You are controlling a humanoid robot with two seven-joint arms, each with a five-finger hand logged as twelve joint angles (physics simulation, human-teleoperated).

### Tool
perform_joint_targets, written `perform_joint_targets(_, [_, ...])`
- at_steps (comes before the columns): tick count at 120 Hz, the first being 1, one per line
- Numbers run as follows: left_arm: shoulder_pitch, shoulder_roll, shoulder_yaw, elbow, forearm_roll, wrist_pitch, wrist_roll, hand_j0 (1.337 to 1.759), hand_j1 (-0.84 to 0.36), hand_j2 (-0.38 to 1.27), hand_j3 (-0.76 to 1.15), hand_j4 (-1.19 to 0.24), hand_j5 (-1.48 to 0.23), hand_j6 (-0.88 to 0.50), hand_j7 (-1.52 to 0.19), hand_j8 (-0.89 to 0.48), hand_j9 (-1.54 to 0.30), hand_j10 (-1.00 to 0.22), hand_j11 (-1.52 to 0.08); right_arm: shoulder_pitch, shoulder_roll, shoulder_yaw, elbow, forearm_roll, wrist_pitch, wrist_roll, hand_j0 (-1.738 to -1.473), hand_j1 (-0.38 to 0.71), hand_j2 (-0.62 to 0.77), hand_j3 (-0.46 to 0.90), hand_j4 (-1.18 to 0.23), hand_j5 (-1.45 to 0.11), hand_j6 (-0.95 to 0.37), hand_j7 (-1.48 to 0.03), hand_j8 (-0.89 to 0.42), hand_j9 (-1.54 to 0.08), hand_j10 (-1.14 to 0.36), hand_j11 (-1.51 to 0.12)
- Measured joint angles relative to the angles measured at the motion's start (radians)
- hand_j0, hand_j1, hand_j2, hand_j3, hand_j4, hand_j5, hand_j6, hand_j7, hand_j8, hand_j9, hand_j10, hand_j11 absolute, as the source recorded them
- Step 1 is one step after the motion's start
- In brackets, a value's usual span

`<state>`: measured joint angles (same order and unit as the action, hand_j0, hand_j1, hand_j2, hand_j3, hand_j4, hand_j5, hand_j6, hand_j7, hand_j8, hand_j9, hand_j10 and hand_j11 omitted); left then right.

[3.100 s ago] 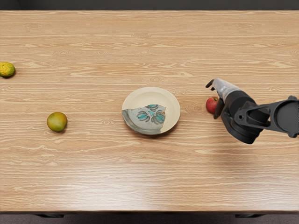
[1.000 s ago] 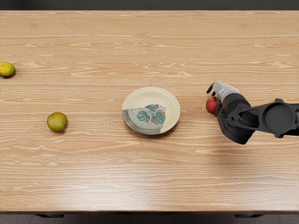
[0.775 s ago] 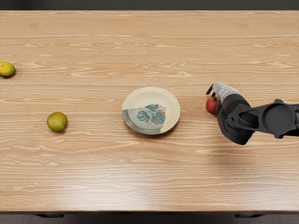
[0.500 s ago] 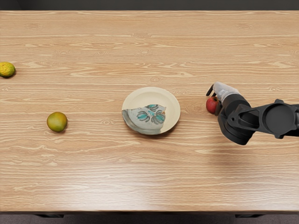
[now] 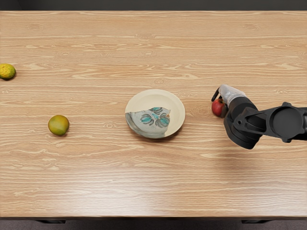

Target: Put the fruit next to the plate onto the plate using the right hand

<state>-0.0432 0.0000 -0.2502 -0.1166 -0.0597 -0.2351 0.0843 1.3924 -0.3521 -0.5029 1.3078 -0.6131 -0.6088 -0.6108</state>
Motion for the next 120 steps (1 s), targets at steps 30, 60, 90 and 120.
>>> perform_joint_targets(30, [-0.001, 0.0, 0.0, 0.0, 0.0, 0.0, 0.0, 1.658, 0.35, 0.0, 0.0, 0.0, 0.0, 0.0, 0.0, 0.0, 0.0, 0.0, 0.0, 0.001, 0.0, 0.0, -0.001, -0.002, -0.001, 0.0, -1.653, 0.24, 0.04, 0.0, -0.56, -0.79, -0.42, -0.77, -0.44, -0.79, -0.58, -0.79])
perform_joint_targets(60, [-0.001, 0.0, 0.0, 0.0, 0.0, 0.0, 0.0, 1.658, 0.35, 0.0, 0.0, 0.0, 0.0, 0.0, 0.0, 0.0, 0.0, 0.0, 0.0, -0.004, 0.001, 0.002, 0.0, -0.006, -0.002, -0.001, -1.647, 0.24, 0.09, 0.0, -0.54, -0.9, -0.38, -0.89, -0.42, -0.91, -0.67, -0.91])
perform_joint_targets(90, [-0.001, 0.0, 0.0, 0.0, 0.0, 0.0, 0.0, 1.658, 0.35, 0.0, 0.0, 0.0, 0.0, 0.0, 0.0, 0.0, 0.0, 0.0, 0.0, 0.005, -0.014, 0.008, 0.023, 0.002, -0.001, 0.001, -1.65, 0.23, 0.23, 0.0, -0.59, -0.96, -0.45, -0.96, -0.49, -0.98, -0.72, -0.98])
perform_joint_targets(120, [-0.001, 0.0, 0.0, 0.0, 0.0, 0.0, 0.0, 1.658, 0.35, 0.0, 0.0, 0.0, 0.0, 0.0, 0.0, 0.0, 0.0, 0.0, 0.0, 0.025, -0.062, 0.046, 0.08, 0.004, 0.001, 0.001, -1.652, 0.25, 0.25, 0.0, -0.56, -1.01, -0.41, -0.99, -0.45, -1.02, -0.74, -1.02])
